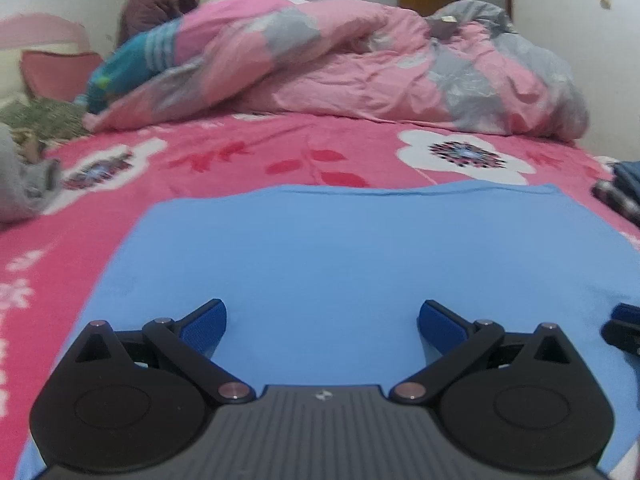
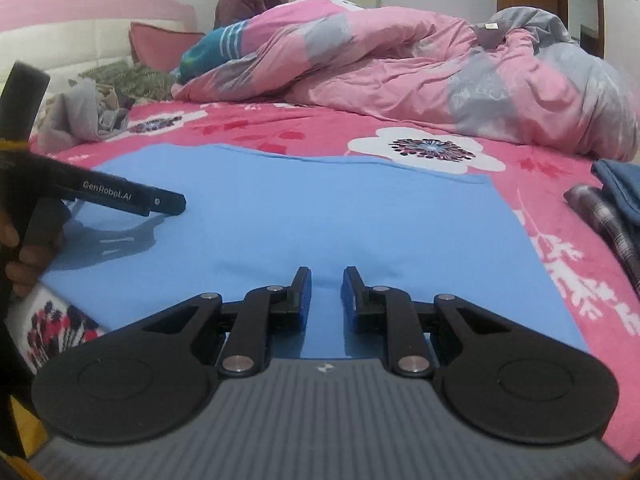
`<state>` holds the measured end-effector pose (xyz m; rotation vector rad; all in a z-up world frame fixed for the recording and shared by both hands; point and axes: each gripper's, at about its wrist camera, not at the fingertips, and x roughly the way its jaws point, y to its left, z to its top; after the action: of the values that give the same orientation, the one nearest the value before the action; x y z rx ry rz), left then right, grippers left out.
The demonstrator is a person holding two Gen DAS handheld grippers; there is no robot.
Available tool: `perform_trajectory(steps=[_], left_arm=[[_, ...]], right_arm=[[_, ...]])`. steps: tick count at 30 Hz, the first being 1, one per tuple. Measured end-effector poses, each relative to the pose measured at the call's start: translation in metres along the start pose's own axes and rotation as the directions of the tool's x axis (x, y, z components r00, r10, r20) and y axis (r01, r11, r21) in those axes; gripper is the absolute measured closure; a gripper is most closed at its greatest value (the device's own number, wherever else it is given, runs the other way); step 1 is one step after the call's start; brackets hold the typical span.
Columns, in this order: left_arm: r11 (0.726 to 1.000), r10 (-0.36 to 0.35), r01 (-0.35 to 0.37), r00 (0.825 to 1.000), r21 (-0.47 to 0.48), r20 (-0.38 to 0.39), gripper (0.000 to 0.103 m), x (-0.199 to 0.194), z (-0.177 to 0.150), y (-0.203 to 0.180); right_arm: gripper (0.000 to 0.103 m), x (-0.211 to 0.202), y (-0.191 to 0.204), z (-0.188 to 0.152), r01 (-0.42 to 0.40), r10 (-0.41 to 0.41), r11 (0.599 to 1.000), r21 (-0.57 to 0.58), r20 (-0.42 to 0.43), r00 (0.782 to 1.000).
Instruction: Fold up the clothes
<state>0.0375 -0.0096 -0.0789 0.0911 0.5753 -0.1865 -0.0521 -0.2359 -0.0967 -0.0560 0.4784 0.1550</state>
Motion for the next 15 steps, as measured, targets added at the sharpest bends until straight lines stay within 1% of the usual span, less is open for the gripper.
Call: perform_trajectory(steps=[1, 2, 4, 5, 7, 9, 11, 12, 14, 15], left_arm=[[1.0, 0.027, -0.027, 1.0, 0.003, 0.016, 0.0, -0.005, 0.0, -0.003], [0.999, 0.037, -0.038, 0.999, 0.012, 0.037, 0.0, -0.013, 0.0, -0.006], [0.999, -0.001, -0.003, 0.995, 0.045, 0.095, 0.0, -0.036, -0.002, -0.012], [0.998, -0.024, 0.018, 0.994, 0.058, 0.104, 0.0, -0.045, -0.006, -0.017], [0.996, -0.063, 0.057, 0.993, 0.068, 0.1, 0.0, -0.06, -0.015, -0.024], [0.996, -0.074, 0.07, 0.994, 0.046, 0.084, 0.002, -0.068, -0.024, -0.027], [0.997, -0.075, 0.074, 0.994, 0.018, 0.077, 0.016, -0.073, -0.032, -0.027], [0.997, -0.078, 0.078, 0.994, 0.0, 0.072, 0.02, -0.075, -0.034, -0.026], [0.995, -0.085, 0.087, 0.995, -0.04, 0.053, 0.038, -0.075, -0.039, -0.021], [0.995, -0.079, 0.081, 0.996, -0.054, 0.045, 0.042, -0.074, -0.042, -0.018]], right_arm=[[0.086, 0.001, -0.001, 0.001, 0.0, 0.0, 1.0, 0.009, -0.003, 1.0], [0.086, 0.002, -0.002, 0.001, -0.003, 0.003, 1.0, 0.023, -0.006, 1.0], [0.086, 0.003, -0.003, 0.002, -0.006, 0.006, 0.999, 0.044, -0.009, 1.0], [0.086, 0.004, -0.002, 0.002, -0.004, 0.005, 0.999, 0.046, -0.012, 1.0], [0.086, 0.005, 0.0, 0.002, 0.002, -0.001, 0.999, 0.04, -0.017, 1.0], [0.086, 0.005, 0.001, 0.002, 0.007, -0.007, 0.999, 0.035, -0.021, 1.0], [0.086, 0.005, 0.002, 0.002, 0.012, -0.012, 0.999, 0.031, -0.024, 1.0], [0.086, 0.005, 0.003, 0.003, 0.013, -0.013, 0.999, 0.031, -0.026, 1.0], [0.086, 0.006, 0.003, 0.003, 0.015, -0.014, 0.999, 0.029, -0.028, 1.0], [0.086, 0.006, 0.003, 0.004, 0.015, -0.014, 0.999, 0.028, -0.03, 0.999]])
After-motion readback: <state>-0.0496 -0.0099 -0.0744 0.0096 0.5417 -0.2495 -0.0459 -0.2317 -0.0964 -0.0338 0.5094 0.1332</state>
